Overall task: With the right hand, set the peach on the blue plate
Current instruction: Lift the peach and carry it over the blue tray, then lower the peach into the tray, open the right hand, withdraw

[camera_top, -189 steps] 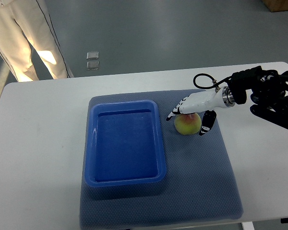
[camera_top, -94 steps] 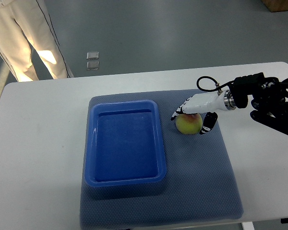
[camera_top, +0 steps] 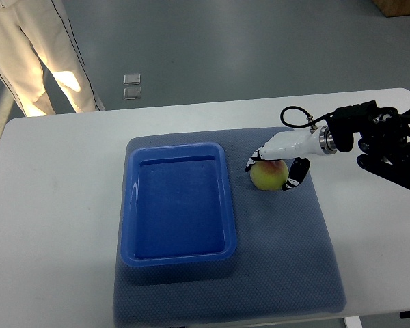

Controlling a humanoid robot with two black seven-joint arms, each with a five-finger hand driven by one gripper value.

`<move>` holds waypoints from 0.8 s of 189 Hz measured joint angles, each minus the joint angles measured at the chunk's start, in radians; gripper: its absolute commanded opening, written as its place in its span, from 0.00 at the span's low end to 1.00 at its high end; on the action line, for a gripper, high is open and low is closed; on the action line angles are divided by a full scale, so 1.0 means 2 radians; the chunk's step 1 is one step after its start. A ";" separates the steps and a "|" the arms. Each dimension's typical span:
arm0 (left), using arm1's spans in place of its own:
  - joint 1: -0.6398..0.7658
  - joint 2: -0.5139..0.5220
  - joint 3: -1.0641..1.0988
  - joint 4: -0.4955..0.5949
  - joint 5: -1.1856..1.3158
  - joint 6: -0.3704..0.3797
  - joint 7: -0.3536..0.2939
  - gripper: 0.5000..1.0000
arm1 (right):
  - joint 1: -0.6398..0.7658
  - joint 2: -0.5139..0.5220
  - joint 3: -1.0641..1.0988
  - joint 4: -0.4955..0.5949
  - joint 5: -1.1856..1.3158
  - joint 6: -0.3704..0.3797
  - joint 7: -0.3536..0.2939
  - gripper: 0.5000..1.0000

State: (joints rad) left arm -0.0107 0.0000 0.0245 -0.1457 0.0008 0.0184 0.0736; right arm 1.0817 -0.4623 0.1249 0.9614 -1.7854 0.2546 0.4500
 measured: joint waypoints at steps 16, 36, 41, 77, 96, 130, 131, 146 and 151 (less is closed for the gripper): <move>0.000 0.000 0.000 0.000 0.000 0.000 0.000 1.00 | 0.015 0.000 0.000 0.000 0.003 0.001 0.001 0.49; 0.000 0.000 0.000 0.000 0.000 0.000 0.000 1.00 | 0.035 0.001 0.001 0.000 0.011 0.002 0.001 0.50; 0.000 0.000 0.000 0.000 0.000 0.000 0.000 1.00 | 0.039 0.001 0.001 0.000 0.012 0.002 0.001 0.50; 0.000 0.000 0.000 0.000 0.000 0.000 0.000 1.00 | 0.053 0.043 0.001 0.000 0.017 0.003 -0.002 0.51; 0.000 0.000 0.000 0.000 0.000 0.000 0.000 1.00 | 0.053 0.071 0.001 0.000 0.017 0.003 -0.003 0.52; 0.000 0.000 0.000 0.000 0.000 0.000 0.000 1.00 | 0.050 0.108 0.001 -0.001 0.017 0.002 -0.004 0.54; 0.000 0.000 0.000 0.000 0.000 0.000 0.000 1.00 | 0.050 0.109 0.001 -0.001 0.017 0.002 -0.005 0.54; 0.000 0.000 0.000 0.000 0.000 0.000 0.000 1.00 | 0.045 0.122 0.001 -0.001 0.017 0.001 -0.008 0.56; 0.000 0.000 0.000 0.000 0.000 0.000 0.000 1.00 | 0.041 0.126 0.001 -0.001 0.017 0.001 -0.011 0.57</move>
State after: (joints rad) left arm -0.0107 0.0000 0.0246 -0.1457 0.0008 0.0184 0.0737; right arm 1.1638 -0.2103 0.1275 0.9601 -1.7519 0.2559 0.4288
